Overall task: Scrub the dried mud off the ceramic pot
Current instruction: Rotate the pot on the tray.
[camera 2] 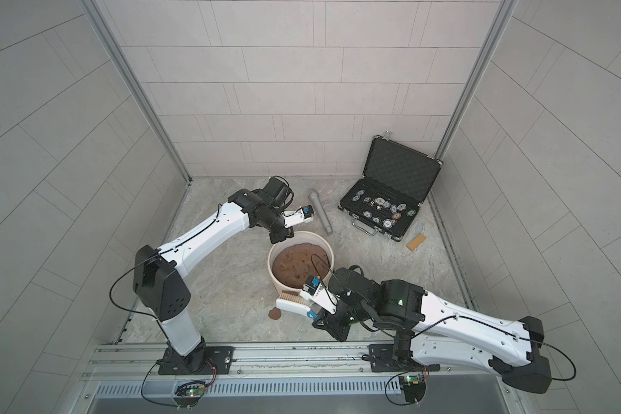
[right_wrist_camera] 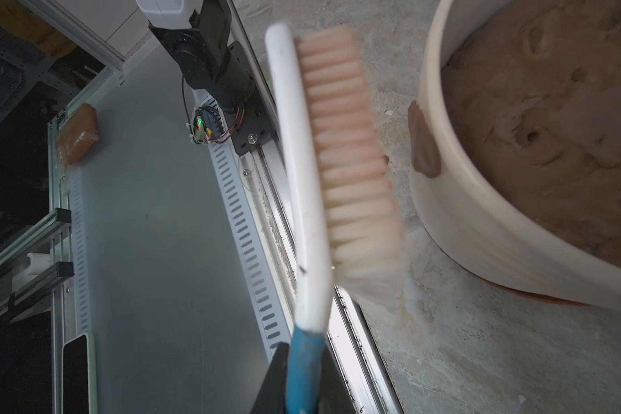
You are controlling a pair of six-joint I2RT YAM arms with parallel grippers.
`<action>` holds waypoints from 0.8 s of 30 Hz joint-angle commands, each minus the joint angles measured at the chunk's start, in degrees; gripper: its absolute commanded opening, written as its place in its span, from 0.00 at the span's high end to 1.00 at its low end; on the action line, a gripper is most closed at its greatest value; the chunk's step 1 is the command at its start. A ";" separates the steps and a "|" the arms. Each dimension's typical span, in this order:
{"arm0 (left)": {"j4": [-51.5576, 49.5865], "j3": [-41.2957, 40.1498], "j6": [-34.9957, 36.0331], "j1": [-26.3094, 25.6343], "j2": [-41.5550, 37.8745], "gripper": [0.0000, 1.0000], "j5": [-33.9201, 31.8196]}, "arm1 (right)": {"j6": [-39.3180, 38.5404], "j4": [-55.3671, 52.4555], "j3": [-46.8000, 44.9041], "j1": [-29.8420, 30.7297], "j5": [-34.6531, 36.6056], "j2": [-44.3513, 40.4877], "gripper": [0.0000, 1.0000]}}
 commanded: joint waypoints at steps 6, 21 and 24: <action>-2.84 5.45 0.03 3.25 -3.72 0.52 5.05 | 3.04 3.06 -3.72 -2.24 -3.40 0.28 1.00; 2.31 -12.04 -28.60 6.16 -17.45 0.29 2.56 | -0.83 5.32 -1.86 -12.40 -7.39 6.22 1.00; 2.76 -13.83 -29.16 6.19 -18.41 0.29 2.22 | -2.95 4.21 -2.24 -12.55 -9.71 9.25 1.00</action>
